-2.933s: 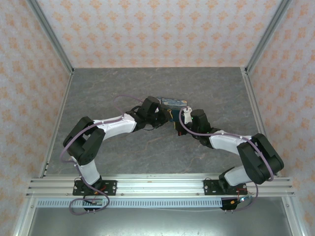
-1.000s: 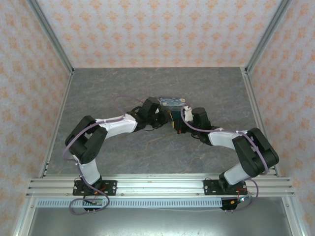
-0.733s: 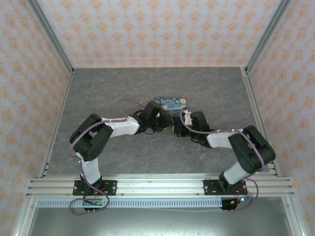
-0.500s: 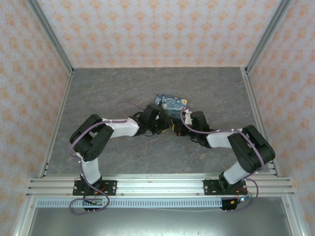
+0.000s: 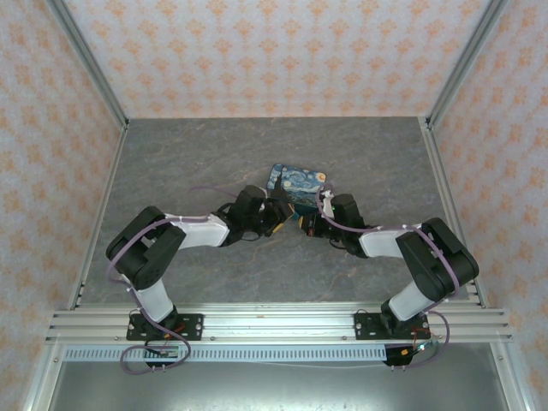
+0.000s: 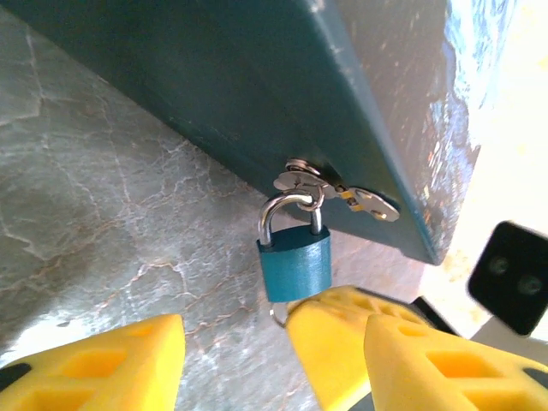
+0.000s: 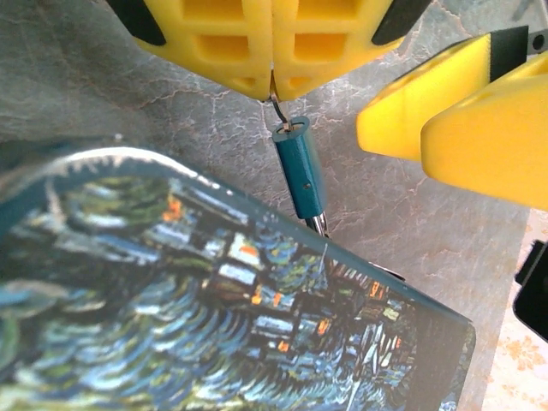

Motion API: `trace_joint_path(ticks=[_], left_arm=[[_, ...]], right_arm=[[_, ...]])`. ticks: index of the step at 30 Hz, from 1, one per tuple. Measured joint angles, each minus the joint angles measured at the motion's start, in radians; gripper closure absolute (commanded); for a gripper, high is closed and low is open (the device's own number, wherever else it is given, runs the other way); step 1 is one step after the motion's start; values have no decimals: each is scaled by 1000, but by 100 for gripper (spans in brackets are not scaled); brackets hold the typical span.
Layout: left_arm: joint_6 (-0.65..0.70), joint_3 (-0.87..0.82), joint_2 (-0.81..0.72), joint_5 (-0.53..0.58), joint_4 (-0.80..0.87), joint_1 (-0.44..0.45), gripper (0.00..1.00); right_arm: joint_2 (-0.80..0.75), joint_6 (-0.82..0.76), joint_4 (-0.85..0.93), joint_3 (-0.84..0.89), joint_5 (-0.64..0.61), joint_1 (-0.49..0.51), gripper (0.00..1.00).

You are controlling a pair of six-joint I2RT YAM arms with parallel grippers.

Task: Unlock a padlock with a key

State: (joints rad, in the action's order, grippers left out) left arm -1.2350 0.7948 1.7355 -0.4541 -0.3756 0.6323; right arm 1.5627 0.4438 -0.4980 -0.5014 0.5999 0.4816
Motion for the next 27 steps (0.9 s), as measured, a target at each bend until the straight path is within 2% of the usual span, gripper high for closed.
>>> trace_joint_path(ticks=[13,27], left_arm=[[-111,-7,66,17,-117,1,55],[-139,31,135,17,-159,9,60]], right_arm=[[9,212,-20,0,22,7,100],[9,287,-24,-2,37,7,100]])
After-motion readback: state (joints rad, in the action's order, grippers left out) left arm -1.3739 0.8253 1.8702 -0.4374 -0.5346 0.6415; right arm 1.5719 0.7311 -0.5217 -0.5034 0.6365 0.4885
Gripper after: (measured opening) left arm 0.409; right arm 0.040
